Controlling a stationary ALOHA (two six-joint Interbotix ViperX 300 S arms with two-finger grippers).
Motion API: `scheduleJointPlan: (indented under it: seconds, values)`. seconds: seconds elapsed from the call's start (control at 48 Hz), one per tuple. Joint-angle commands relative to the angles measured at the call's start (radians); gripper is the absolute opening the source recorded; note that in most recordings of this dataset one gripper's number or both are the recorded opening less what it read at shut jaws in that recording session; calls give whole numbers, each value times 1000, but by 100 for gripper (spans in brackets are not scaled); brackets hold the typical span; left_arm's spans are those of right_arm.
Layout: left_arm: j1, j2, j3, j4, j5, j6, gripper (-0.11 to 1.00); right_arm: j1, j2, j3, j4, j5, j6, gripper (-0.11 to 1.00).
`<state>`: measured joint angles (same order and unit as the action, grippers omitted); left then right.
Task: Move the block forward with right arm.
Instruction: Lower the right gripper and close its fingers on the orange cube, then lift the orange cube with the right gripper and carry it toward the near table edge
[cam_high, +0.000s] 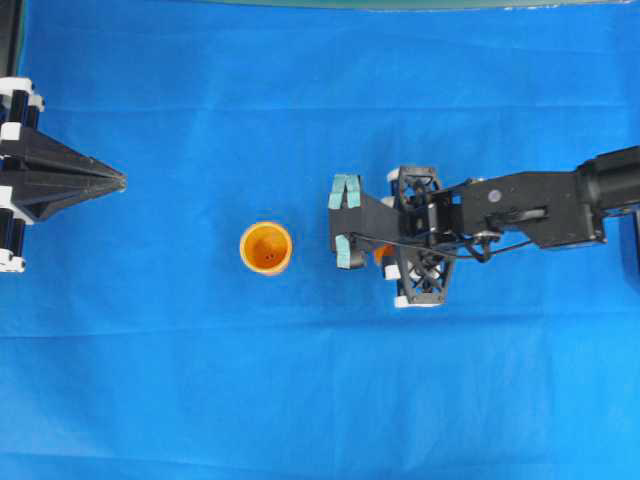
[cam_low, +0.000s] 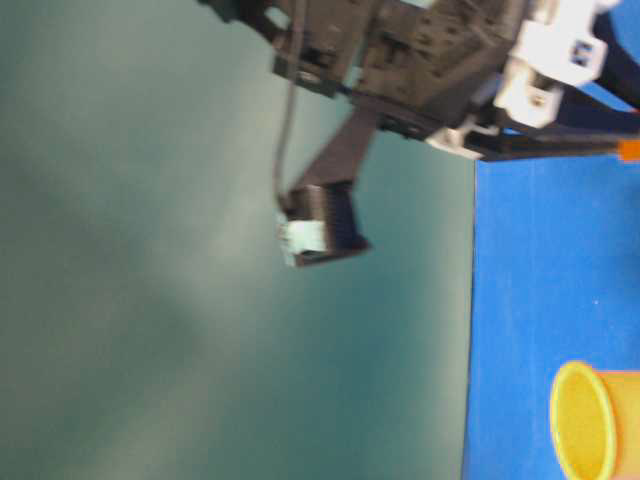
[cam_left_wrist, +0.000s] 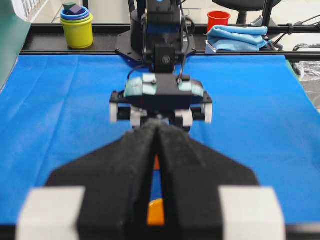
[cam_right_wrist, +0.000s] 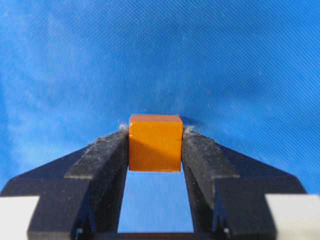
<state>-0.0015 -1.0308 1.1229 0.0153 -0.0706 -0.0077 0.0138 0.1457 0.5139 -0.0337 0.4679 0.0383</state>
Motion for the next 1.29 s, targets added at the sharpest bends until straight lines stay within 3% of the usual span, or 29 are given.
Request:
scheduleJointPlan:
  seconds: [0.0, 0.541, 0.874, 1.124, 1.27]
  values:
    - [0, 3, -34, 3, -5, 2, 0, 2, -69, -21, -3, 40, -2, 41]
    - [0, 3, -38, 3, -3, 0, 0, 2, -252, -86, -3, 295, 3, 41]
    - [0, 3, -38, 3, -2, 0, 0, 8, -310, -156, 2, 364, 14, 41]
    - [0, 3, -38, 5, -2, 0, 0, 89, -325, -201, 3, 420, 31, 41]
    - [0, 3, -38, 5, -2, 0, 0, 147, -325, -218, 3, 434, 89, 41]
